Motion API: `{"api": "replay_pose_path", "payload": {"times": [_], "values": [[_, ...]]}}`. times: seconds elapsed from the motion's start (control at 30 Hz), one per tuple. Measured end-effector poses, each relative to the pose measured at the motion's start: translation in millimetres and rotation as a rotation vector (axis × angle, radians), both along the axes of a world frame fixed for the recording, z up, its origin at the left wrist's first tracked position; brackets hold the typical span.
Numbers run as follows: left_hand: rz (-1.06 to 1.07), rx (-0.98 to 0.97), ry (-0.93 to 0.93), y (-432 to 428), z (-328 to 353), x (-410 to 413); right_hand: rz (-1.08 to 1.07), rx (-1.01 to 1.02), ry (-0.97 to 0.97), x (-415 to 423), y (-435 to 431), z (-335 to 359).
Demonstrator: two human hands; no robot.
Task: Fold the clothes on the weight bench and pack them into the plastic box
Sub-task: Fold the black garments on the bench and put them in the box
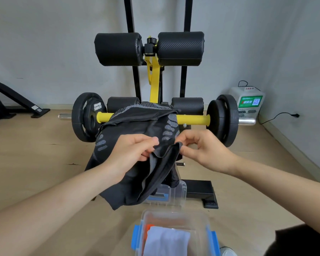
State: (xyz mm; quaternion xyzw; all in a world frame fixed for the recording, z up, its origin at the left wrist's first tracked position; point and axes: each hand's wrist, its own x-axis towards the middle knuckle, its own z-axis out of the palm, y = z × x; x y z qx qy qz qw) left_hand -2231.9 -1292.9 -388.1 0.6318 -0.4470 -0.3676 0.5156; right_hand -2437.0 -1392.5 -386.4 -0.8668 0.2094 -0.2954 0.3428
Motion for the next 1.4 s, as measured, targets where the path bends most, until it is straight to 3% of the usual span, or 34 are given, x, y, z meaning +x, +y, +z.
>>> {"api": "replay_pose_path", "payload": {"times": [0.1, 0.27, 0.47, 0.8, 0.93, 1.13, 1.4], "values": [[-0.060, -0.044, -0.080, 4.0, 0.3, -6.2, -0.063, 0.055, 0.063, -11.4, -9.2, 3.5], [-0.175, -0.025, -0.413, 3.9, -14.9, -34.4, -0.117, 0.171, 0.013, -23.1, -13.9, 7.8], [-0.096, -0.105, -0.657, -3.4, -25.5, -55.8, -0.071, 0.271, -0.039, -31.6, -15.1, 9.7], [-0.192, -0.220, -0.397, -4.6, -10.8, -49.5, 0.041, 0.341, 0.167, -45.2, -19.0, 7.4], [-0.185, -0.235, -0.388, -8.5, -5.6, -45.1, 0.061, 0.376, 0.055, -34.7, -11.0, 10.6], [-0.123, -0.169, -0.586, -6.5, -12.3, -36.2, -0.084, 0.334, -0.167, -26.0, -12.6, 13.0], [-0.028, -0.107, -0.679, 0.3, -16.7, -38.8, -0.194, 0.367, -0.393, -14.0, -17.6, 17.3]]}}
